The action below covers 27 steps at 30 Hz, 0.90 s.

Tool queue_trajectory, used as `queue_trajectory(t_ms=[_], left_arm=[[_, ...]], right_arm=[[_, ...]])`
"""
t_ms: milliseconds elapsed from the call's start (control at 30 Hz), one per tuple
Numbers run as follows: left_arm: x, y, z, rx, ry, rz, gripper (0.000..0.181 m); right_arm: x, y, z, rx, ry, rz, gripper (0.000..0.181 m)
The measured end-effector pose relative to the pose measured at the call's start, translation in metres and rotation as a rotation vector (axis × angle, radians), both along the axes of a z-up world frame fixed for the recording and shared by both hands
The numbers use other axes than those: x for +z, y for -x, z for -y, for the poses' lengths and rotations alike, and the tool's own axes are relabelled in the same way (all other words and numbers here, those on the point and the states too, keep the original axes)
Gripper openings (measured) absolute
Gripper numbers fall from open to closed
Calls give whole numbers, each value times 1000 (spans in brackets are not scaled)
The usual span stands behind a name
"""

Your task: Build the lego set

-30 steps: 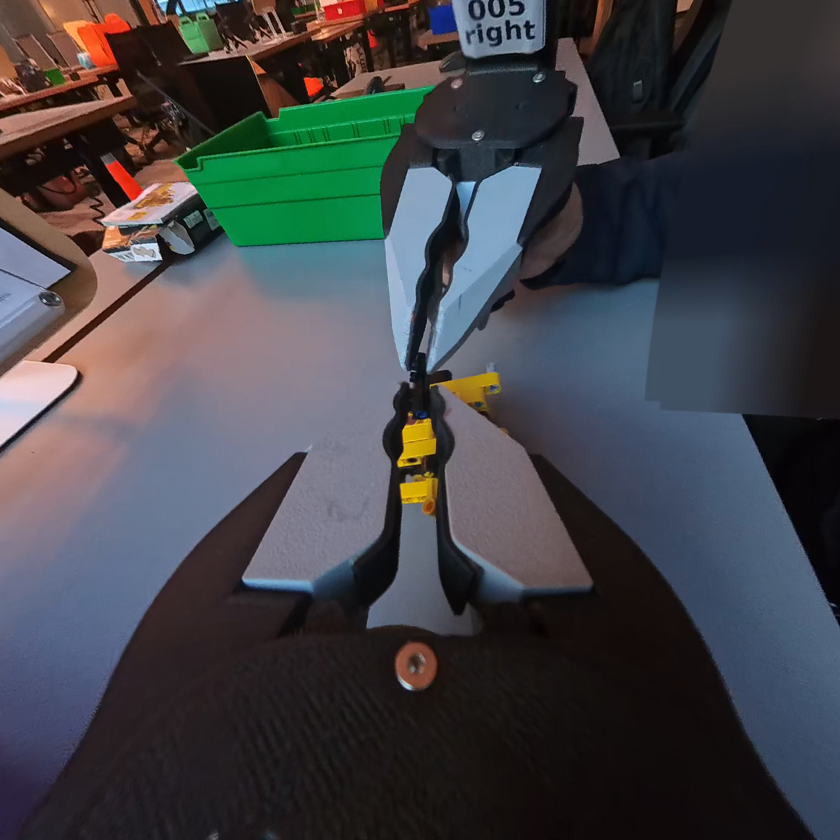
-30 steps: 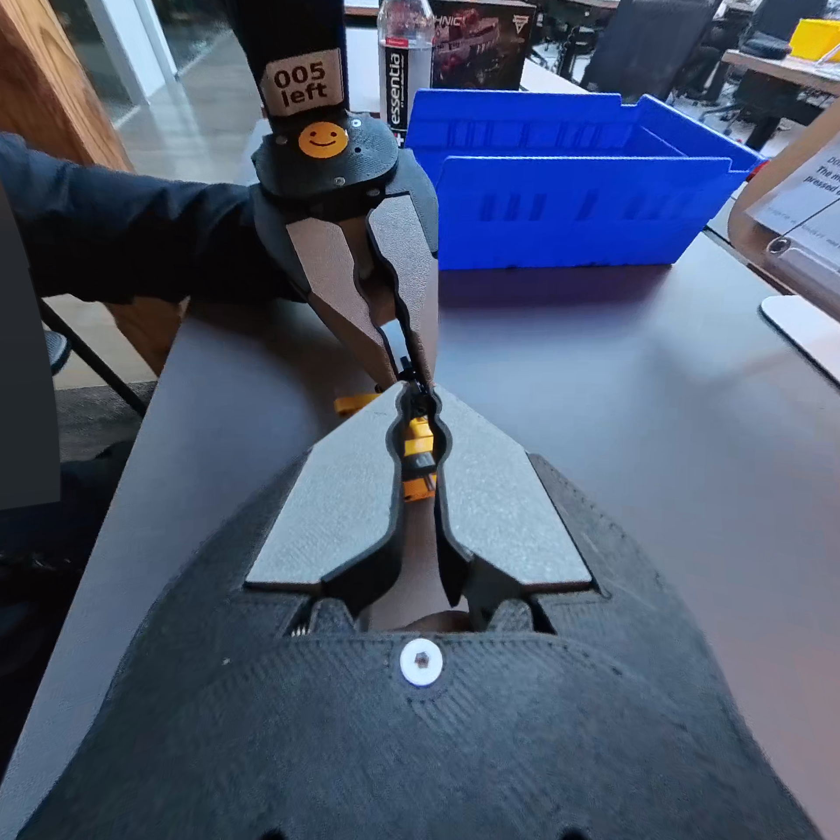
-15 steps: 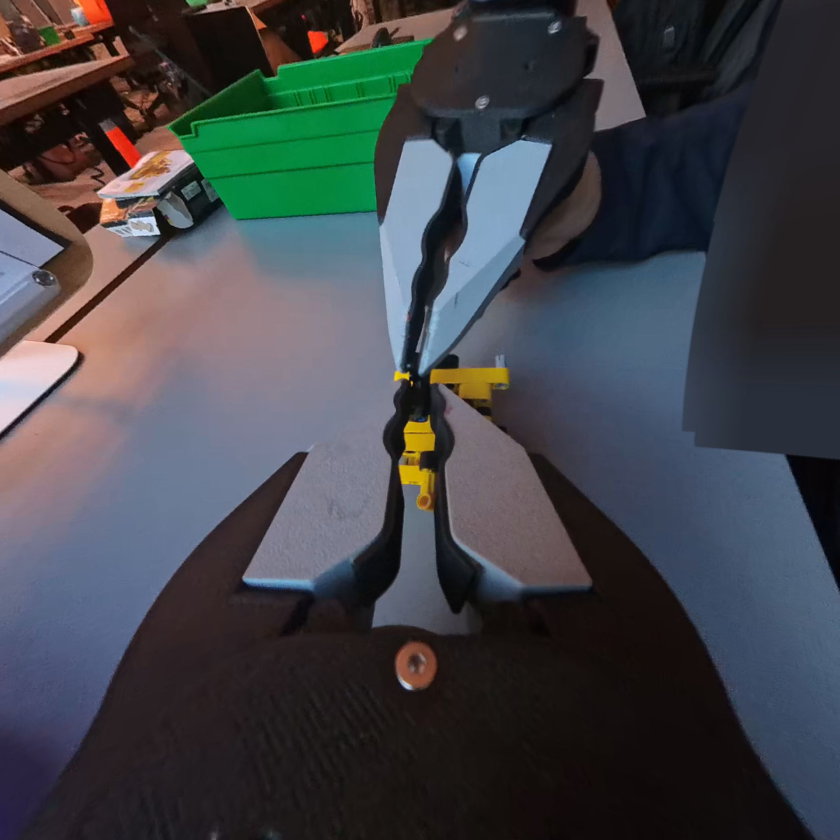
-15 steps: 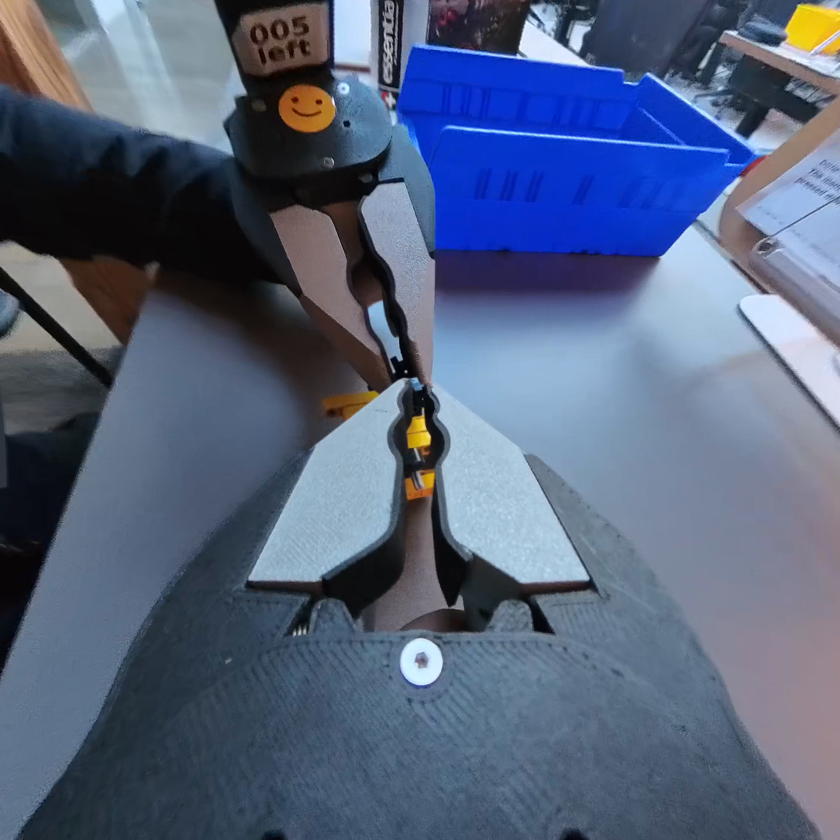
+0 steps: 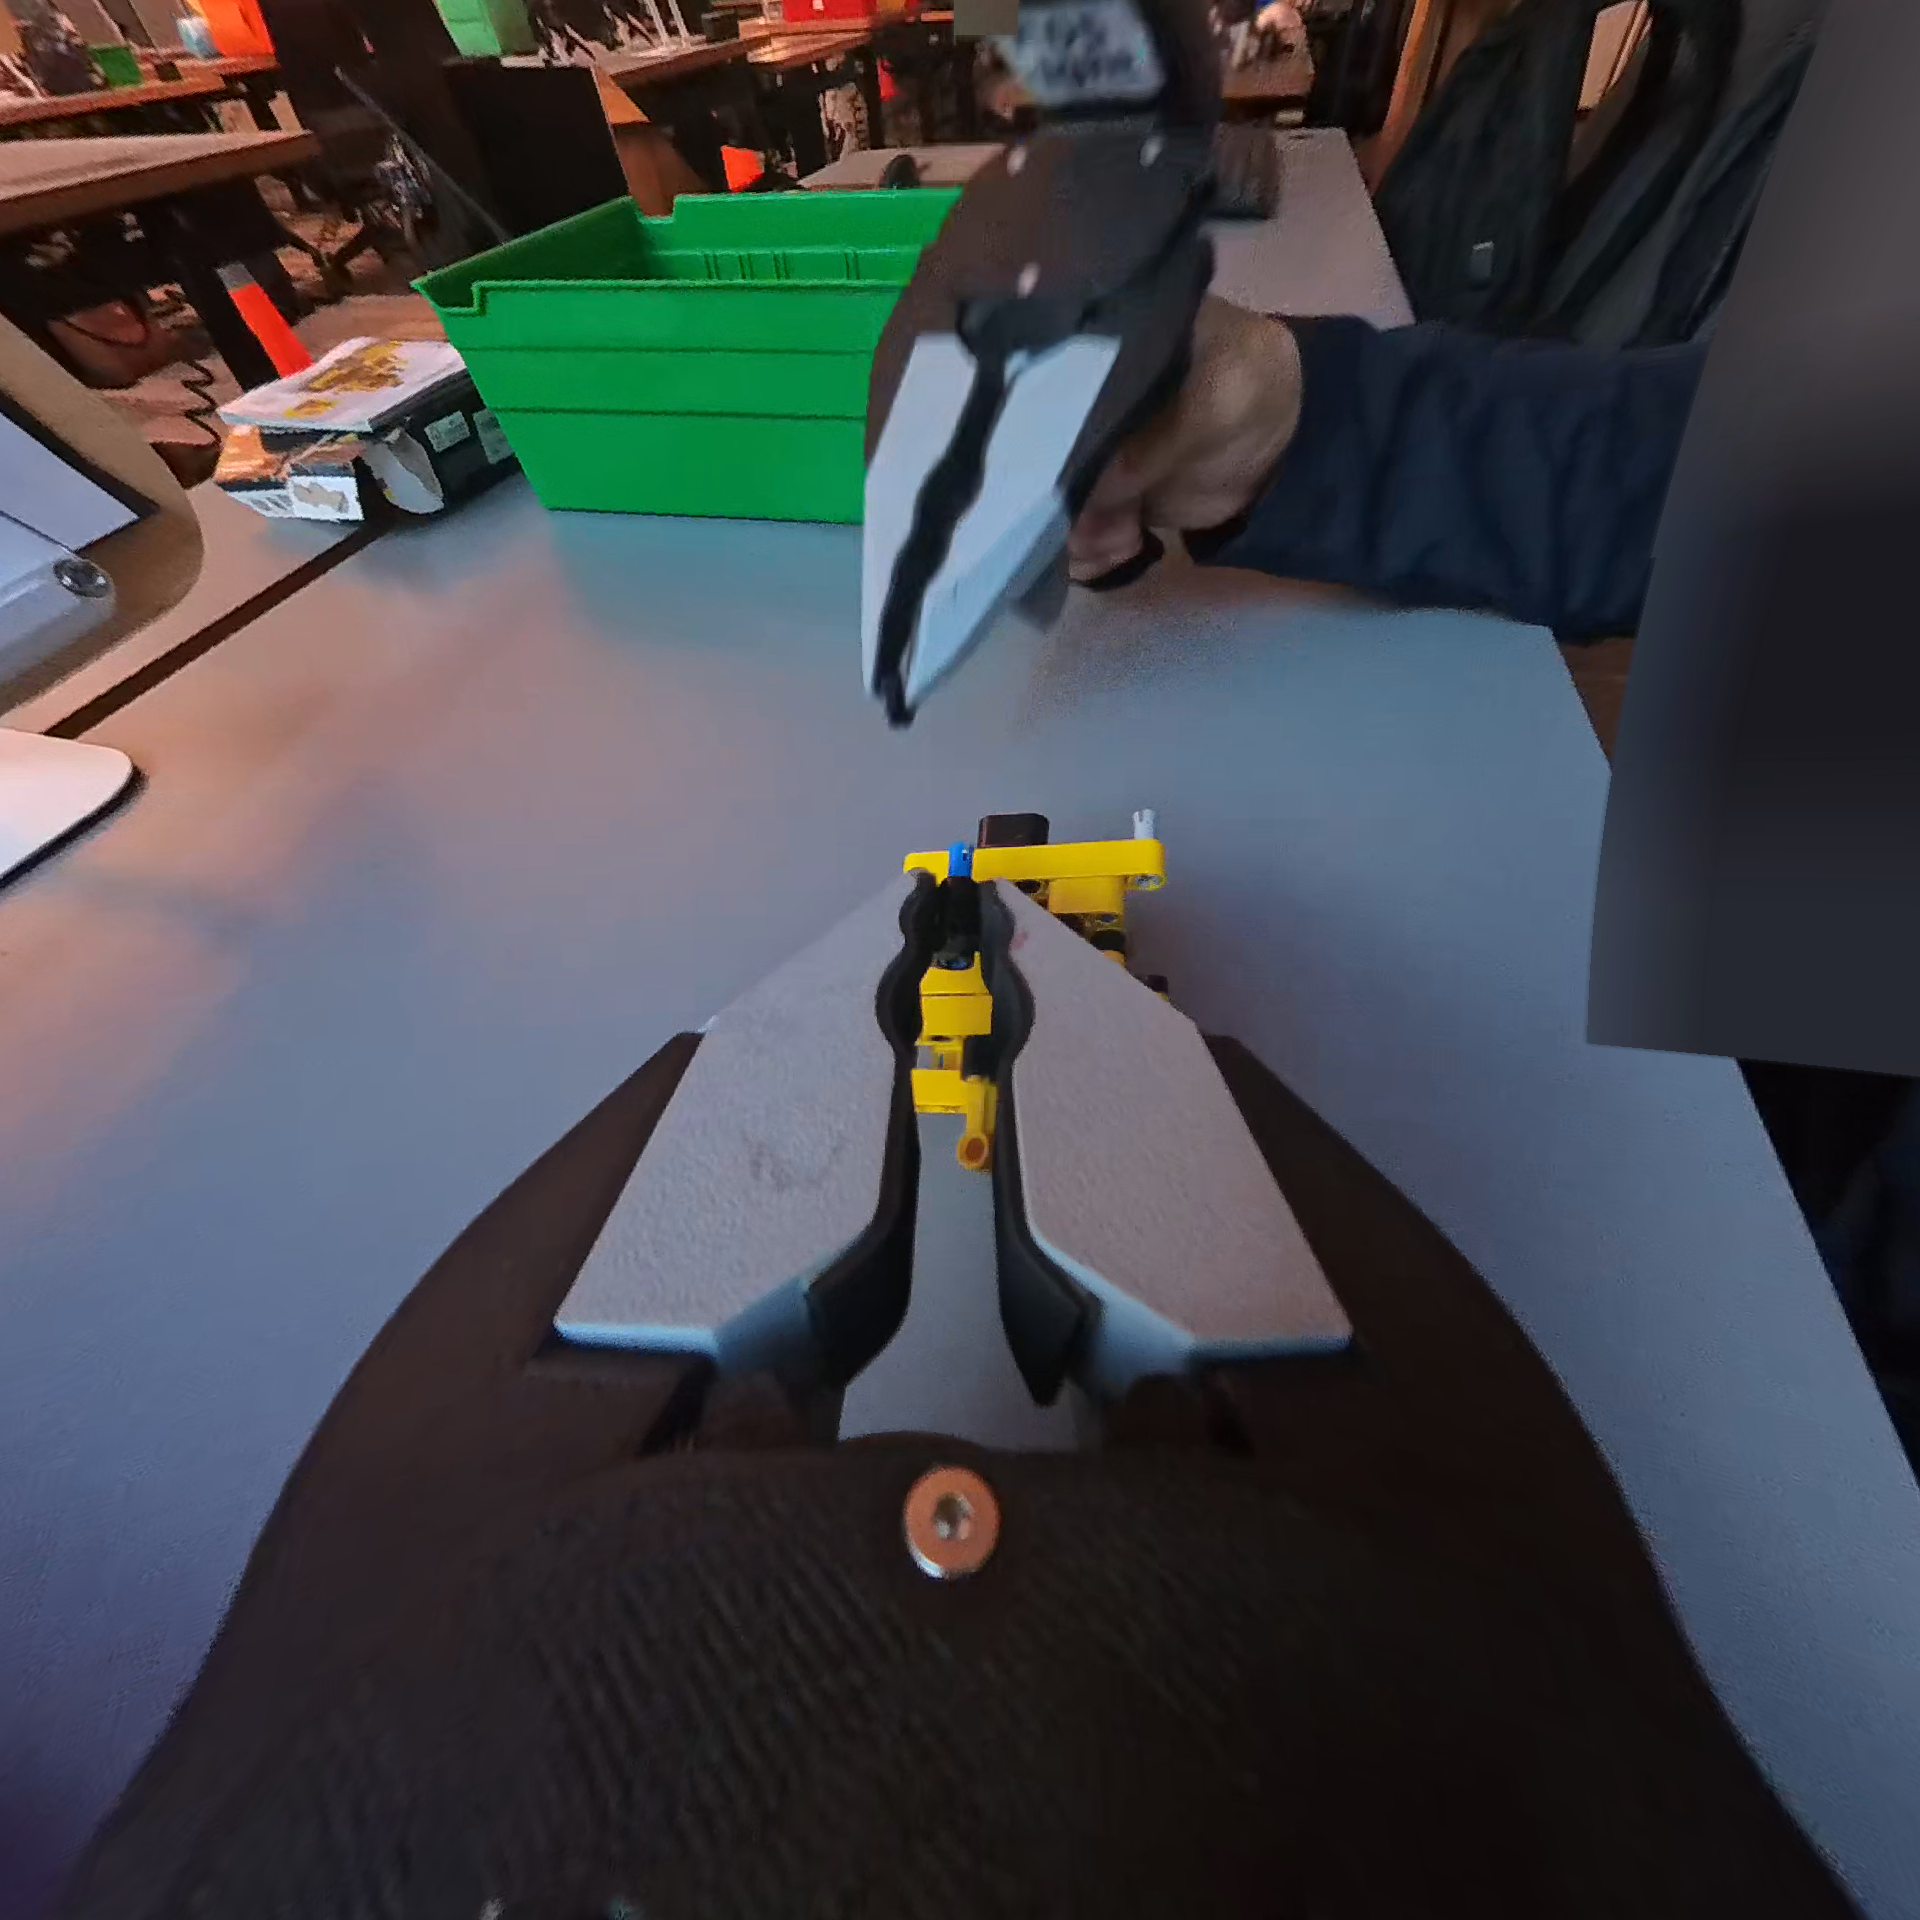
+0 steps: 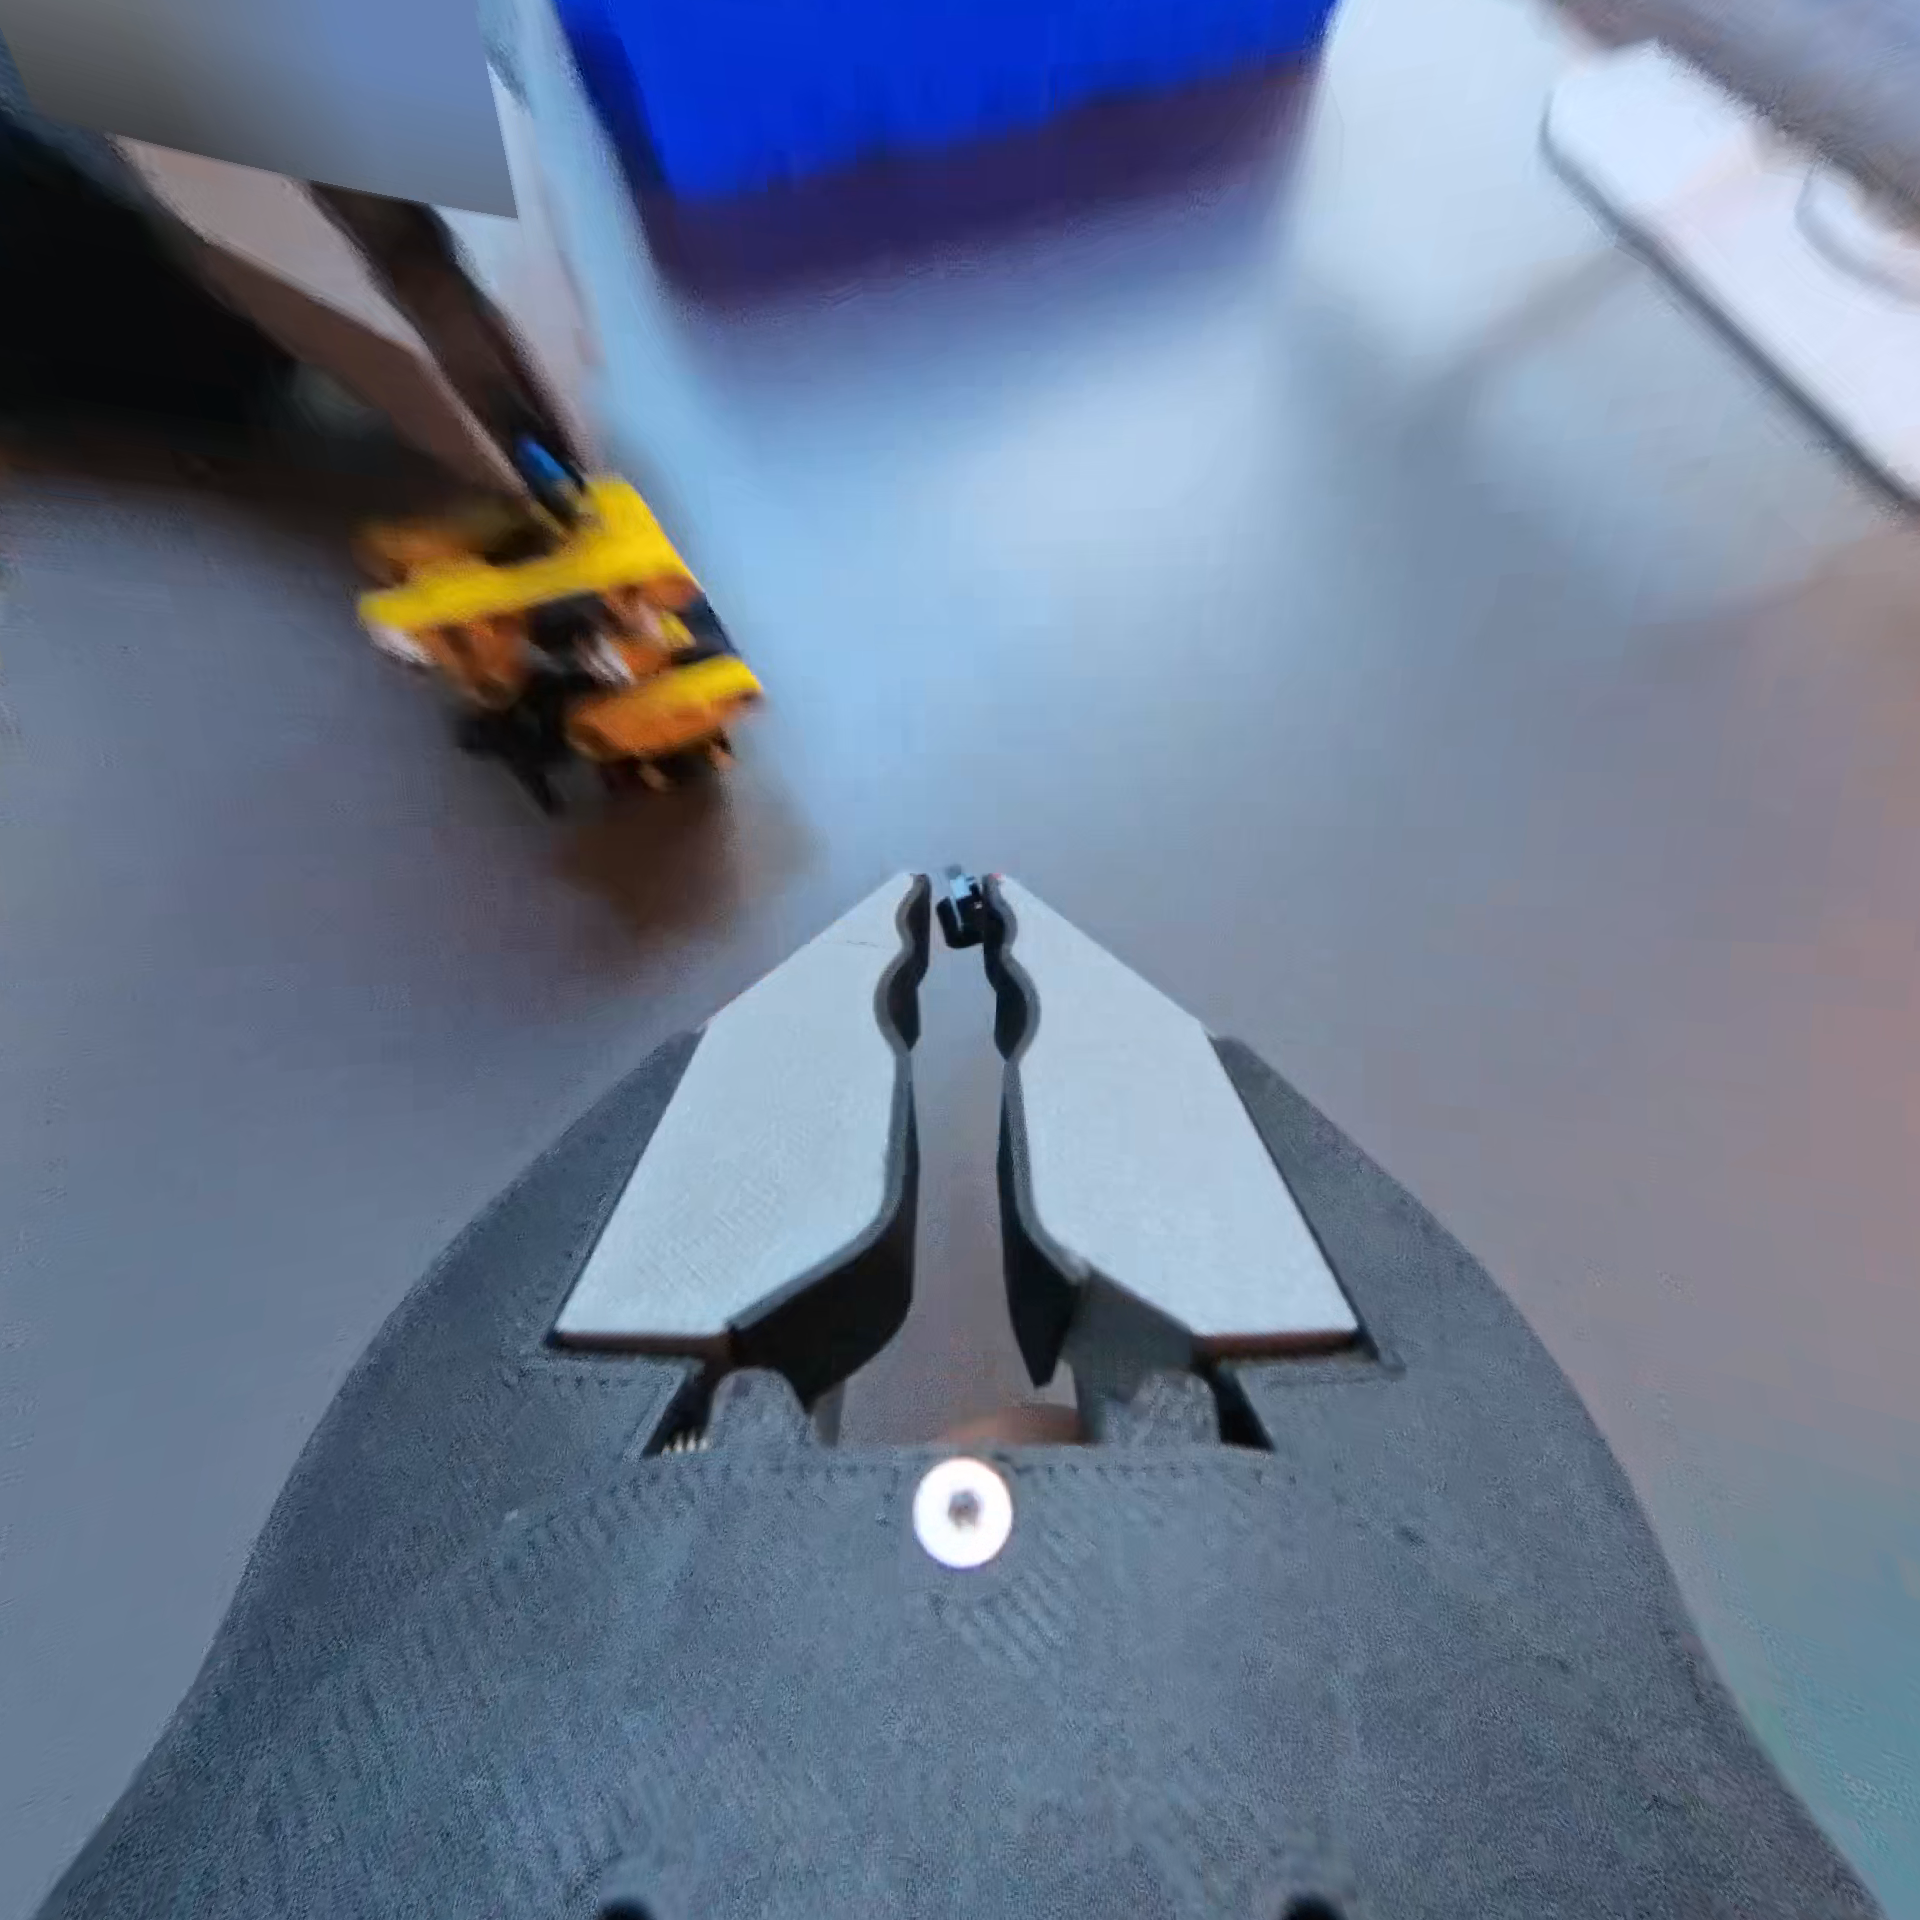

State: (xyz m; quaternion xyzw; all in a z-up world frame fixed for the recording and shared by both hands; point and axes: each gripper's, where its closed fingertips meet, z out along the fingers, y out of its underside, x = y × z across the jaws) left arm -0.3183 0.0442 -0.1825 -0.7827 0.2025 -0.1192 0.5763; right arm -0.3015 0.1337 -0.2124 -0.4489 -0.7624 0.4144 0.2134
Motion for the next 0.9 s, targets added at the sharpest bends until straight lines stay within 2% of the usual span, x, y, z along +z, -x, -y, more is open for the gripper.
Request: queue_trajectory(t_ms=[67,167,233,300,367,433,567,667,900], left_arm=[[0,0,0,-1,2,11,4],[0,-2,0,-8,-2,9,4],[0,-4,1,-11,-9,-5,4],[-1,-7,1,-25,-23,-41,4],[-2,-11,1,-45,-36,-81,4],[-2,-15,0,-49,-51,-110,4],[-2,-22,1,-85,-89,-147,4],[-1,-22,2,-85,-98,-160,4],[-1,-22,-2,-61,-113,-180,4]], right_arm=[[-29,2,-9,-32,-115,92,11],[-42,2,-14,-43,-157,130,19],[-27,4,-14,-52,-141,72,24],[2,6,-4,-36,-73,-45,28],[29,4,25,59,26,-140,25],[42,-2,61,186,52,-189,20],[34,-2,99,291,32,-163,18],[32,2,97,271,17,-177,4],[33,2,96,264,37,-184,11]])
